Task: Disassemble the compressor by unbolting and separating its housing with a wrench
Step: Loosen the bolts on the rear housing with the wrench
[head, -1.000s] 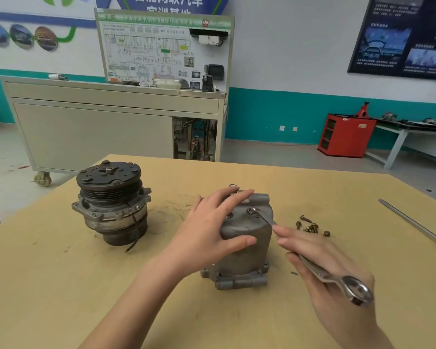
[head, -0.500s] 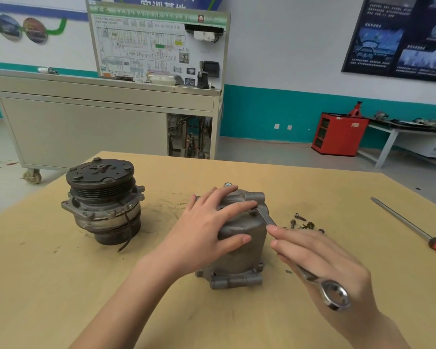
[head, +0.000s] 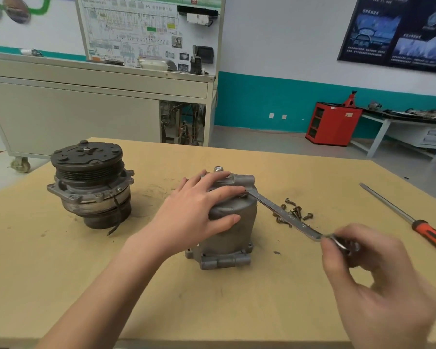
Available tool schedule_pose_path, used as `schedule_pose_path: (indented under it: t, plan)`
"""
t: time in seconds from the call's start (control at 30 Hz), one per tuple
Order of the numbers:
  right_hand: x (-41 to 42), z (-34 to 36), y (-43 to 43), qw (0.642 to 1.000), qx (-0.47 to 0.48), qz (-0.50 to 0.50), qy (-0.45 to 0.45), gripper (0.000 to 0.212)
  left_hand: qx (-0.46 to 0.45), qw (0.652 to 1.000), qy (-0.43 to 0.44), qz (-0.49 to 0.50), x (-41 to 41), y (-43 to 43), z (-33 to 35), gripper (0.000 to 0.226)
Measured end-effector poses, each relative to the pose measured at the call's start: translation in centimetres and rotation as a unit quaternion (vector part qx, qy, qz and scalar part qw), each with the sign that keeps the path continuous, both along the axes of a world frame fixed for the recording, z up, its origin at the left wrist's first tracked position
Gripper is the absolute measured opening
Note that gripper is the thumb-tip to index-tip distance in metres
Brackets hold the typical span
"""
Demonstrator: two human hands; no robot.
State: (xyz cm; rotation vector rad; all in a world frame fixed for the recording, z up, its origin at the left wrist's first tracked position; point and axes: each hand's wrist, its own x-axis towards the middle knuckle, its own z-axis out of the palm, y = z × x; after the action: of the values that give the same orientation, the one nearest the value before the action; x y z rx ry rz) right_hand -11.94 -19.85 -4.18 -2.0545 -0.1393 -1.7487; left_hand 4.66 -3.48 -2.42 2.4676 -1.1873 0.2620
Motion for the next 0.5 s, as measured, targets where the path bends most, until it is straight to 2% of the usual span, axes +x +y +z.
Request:
schedule_pose_path:
  t: [0.03, 0.1, 0.17, 0.27, 0.33, 0.43, 0.5]
  plan:
    - [-0.1, 0.5, -0.5, 0.999, 0.025, 0.005, 0.021, 0.007, 0.001, 1.000, -0.006, 0.003, -0.1, 0.0, 0.0, 0.053]
    - [0.3, 1.8, -2.3, 0.985, 0.144, 0.061, 0.075, 0.009, 0.003, 1.000, -0.020, 0.009, -0.2, 0.0, -0.1, 0.052]
    - [2.1, 3.0, -4.9, 0.951, 0.261, 0.095, 0.135, 0.010, 0.009, 0.999, -0.026, 0.018, -0.3, -0.1, -0.2, 0.052]
    - [7.4, 4.8, -8.8, 0.881, 0.377, 0.108, 0.265, 0.017, 0.018, 0.999, -0.033, 0.030, -0.5, -0.1, -0.4, 0.052]
    - [11.6, 6.0, -9.9, 0.841, 0.401, 0.126, 0.341, 0.023, 0.019, 0.998, -0.045, 0.032, -0.6, -0.2, -0.5, 0.052]
    - [17.2, 8.0, -9.0, 0.810, 0.383, 0.145, 0.420, 0.023, -0.016, 0.999, -0.049, 0.008, -0.5, 0.1, -1.3, 0.052]
    - [20.2, 9.4, -7.3, 0.807, 0.344, 0.147, 0.457, 0.021, -0.137, 0.990, 0.005, -0.023, -0.5, 0.6, -1.7, 0.049]
